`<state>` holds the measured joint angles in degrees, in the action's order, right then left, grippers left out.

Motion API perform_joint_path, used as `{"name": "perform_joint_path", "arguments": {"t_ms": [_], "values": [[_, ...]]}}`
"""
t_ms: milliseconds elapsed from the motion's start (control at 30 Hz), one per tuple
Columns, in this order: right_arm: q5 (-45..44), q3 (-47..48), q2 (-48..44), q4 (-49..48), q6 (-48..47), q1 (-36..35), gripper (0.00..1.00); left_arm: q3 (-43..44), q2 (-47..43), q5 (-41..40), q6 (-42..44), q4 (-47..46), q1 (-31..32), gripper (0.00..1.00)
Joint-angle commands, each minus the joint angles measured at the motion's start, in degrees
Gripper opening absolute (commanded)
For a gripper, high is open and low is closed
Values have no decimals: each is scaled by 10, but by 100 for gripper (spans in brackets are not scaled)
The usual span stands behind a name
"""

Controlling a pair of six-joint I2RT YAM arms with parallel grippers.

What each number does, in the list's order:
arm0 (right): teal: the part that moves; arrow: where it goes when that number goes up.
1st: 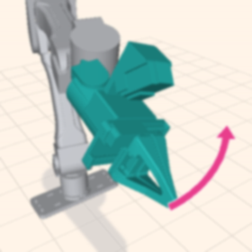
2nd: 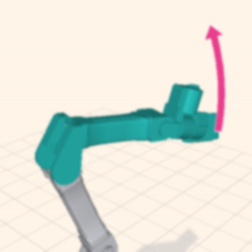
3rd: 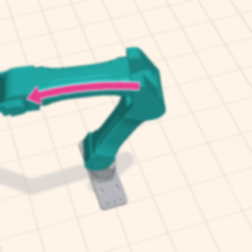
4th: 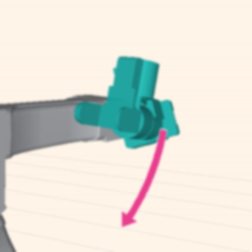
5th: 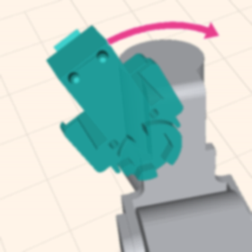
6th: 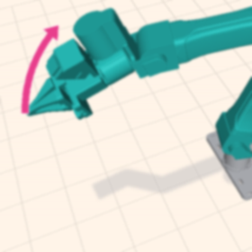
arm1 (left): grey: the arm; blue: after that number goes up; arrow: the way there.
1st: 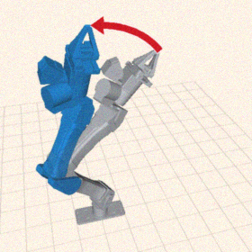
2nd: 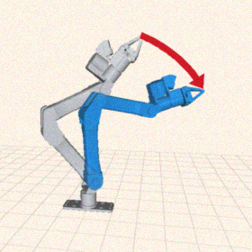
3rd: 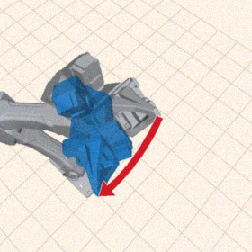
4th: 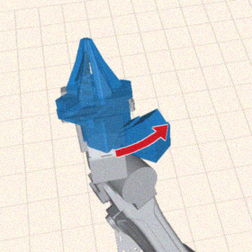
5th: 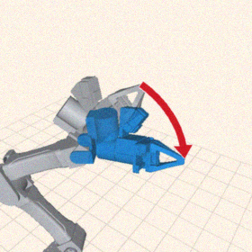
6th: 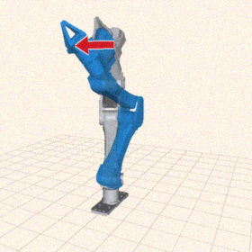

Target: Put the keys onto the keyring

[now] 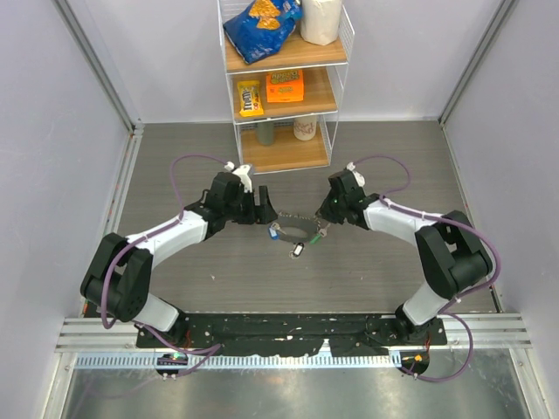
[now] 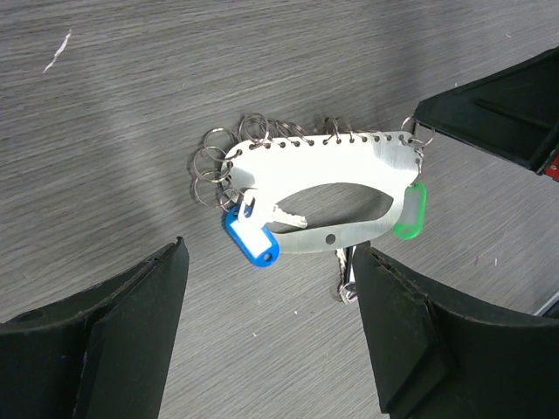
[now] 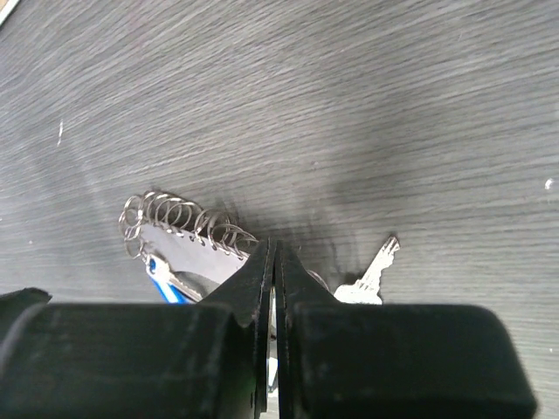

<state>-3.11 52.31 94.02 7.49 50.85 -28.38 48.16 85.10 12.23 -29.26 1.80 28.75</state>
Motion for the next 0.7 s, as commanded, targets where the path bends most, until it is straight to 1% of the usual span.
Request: {"name": "perform_joint_path", "arguments": {"t_ms": [0, 133, 167, 233, 300, 367, 433, 533, 667], "values": [[11, -10, -52, -14, -12, 1, 5, -4, -27, 33, 17, -38, -1, 82], [22, -20, -88, -16, -15, 1, 5, -22, -67, 88, 19, -69, 3, 82], [43, -20, -93, -18, -15, 1, 5, -25, -78, 102, 22, -77, 9, 82], [52, -21, -106, -19, -15, 0, 5, -28, -99, 132, 32, -89, 23, 82], [65, -17, -118, -19, -15, -2, 5, -25, -118, 148, 53, -94, 49, 82], [80, -6, -126, -5, -19, -5, 5, -14, -136, 143, 93, -81, 92, 82], [94, 8, -134, 13, -20, -7, 5, -10, -156, 113, 137, -66, 129, 82], [94, 14, -164, 31, -19, -8, 5, -19, -185, 37, 191, -66, 169, 82], [101, 41, -190, 72, -24, -8, 6, -60, -224, -38, 223, -114, 198, 82]]}}
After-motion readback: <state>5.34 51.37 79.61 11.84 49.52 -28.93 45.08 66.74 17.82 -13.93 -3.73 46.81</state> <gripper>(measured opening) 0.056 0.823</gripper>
